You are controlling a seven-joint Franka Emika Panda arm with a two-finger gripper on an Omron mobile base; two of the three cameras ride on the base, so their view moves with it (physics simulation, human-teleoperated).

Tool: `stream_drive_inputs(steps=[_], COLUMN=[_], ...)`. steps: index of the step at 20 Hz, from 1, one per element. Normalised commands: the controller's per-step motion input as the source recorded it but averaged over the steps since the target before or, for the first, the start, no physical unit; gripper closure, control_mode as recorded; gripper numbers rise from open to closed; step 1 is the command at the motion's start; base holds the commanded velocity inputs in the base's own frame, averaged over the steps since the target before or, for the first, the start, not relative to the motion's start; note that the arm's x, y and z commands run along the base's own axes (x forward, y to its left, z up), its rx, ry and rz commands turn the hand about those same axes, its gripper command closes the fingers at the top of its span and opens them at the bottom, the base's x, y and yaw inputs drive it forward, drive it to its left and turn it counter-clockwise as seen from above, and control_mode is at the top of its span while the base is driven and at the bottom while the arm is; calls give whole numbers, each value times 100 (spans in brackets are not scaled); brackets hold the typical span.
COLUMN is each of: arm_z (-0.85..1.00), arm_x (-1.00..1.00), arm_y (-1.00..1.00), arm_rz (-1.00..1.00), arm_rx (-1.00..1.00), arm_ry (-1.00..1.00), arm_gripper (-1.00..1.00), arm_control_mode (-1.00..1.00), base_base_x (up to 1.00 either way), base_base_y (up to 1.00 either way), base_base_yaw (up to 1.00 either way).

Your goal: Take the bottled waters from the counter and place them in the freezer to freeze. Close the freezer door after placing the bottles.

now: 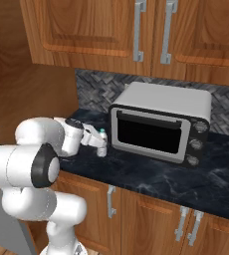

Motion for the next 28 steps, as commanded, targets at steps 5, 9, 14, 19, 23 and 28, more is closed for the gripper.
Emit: stream_drive_inputs(steps=[5, 9, 14, 19, 23, 28], arm_z=[72, 67, 55, 49, 58, 73], arm_x=[-30, -54, -72, -75, -67, -44], arm_y=[45, 36, 27, 21, 26, 28], arm_rz=[25, 31, 32, 33, 30, 18], arm_rx=[2, 1, 2, 4, 14, 21], arm_ry=[20, 13, 5, 2, 2, 0], arm_gripper=[100, 100, 100, 100, 100, 100], arm_control_mode=[-100, -100, -100, -100, -100, -100], base_base_x=[0, 0, 0, 0, 0, 0], base_base_y=[0, 0, 0, 0, 0, 0], base_base_yaw=[0, 0, 0, 0, 0, 0])
